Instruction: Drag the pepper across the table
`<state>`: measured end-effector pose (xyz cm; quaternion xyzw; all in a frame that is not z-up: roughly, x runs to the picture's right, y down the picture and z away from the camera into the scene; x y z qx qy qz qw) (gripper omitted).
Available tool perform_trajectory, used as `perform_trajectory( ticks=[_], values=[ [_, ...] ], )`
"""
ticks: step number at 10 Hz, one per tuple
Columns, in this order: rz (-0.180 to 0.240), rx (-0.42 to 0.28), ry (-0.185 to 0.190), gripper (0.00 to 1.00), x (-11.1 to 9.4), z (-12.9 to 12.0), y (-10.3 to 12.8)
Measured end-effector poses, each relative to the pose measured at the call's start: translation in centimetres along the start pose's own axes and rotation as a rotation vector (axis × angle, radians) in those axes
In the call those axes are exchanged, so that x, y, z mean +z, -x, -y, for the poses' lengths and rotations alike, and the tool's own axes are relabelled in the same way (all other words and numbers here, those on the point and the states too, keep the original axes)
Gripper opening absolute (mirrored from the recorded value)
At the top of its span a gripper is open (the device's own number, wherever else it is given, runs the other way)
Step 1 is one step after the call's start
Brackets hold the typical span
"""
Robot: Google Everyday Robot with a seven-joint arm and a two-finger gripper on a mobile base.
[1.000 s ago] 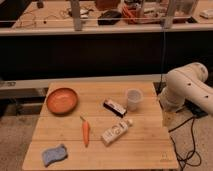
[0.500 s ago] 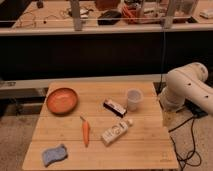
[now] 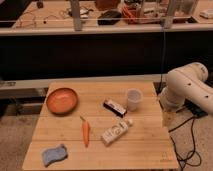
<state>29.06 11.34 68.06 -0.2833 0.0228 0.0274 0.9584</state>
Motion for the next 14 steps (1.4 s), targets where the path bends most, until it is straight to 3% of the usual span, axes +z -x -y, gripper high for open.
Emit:
perform_trajectory(
  ticks=[2,6,9,14],
  values=[
    [-0.005,-0.007,0.002,0.8,0.0,-0.2,0.4],
    [-0.015,-0.082,0.009,0.8,-0.4,-1.1,7.0],
    [-0.028,-0.11,0.015,0.8,-0.4,-1.6,8.2],
    [-0.041,-0.163,0.019,0.8,-0.4,-2.0,15.6]
  ],
)
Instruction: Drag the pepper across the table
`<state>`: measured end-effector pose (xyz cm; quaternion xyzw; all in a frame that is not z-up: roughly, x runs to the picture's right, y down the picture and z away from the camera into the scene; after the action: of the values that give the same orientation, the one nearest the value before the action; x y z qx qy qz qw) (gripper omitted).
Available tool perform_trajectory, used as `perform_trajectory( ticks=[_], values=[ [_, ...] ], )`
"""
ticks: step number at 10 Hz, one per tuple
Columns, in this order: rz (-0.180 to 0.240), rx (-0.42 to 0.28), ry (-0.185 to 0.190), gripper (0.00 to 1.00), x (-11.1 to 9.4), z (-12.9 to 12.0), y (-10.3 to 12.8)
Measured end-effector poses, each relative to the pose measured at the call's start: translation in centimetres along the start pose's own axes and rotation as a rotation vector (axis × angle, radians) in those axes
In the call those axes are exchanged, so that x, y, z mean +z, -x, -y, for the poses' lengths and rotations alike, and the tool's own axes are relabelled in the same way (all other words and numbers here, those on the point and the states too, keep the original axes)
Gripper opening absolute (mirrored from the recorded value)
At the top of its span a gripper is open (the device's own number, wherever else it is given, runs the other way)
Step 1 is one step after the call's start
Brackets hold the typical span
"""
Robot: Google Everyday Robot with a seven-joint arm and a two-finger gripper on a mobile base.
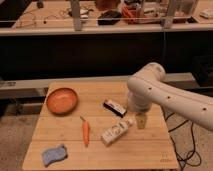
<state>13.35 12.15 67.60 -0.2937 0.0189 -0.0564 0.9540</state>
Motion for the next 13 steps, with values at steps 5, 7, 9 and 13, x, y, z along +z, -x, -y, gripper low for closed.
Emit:
perform_trajectory(
  ticks=[5,7,9,13],
  values=[
    [0.005,-0.084,0.0,0.8,-0.3,0.4,3.2],
    [0.01,-0.11,-0.004,0.8,-0.4,0.8,4.9],
    [0.009,-0.139,-0.002,0.8,-0.3,0.9,6.0],
    [0.023,-0.201,-0.009,0.8,-0.1,1.3,7.6]
  ],
)
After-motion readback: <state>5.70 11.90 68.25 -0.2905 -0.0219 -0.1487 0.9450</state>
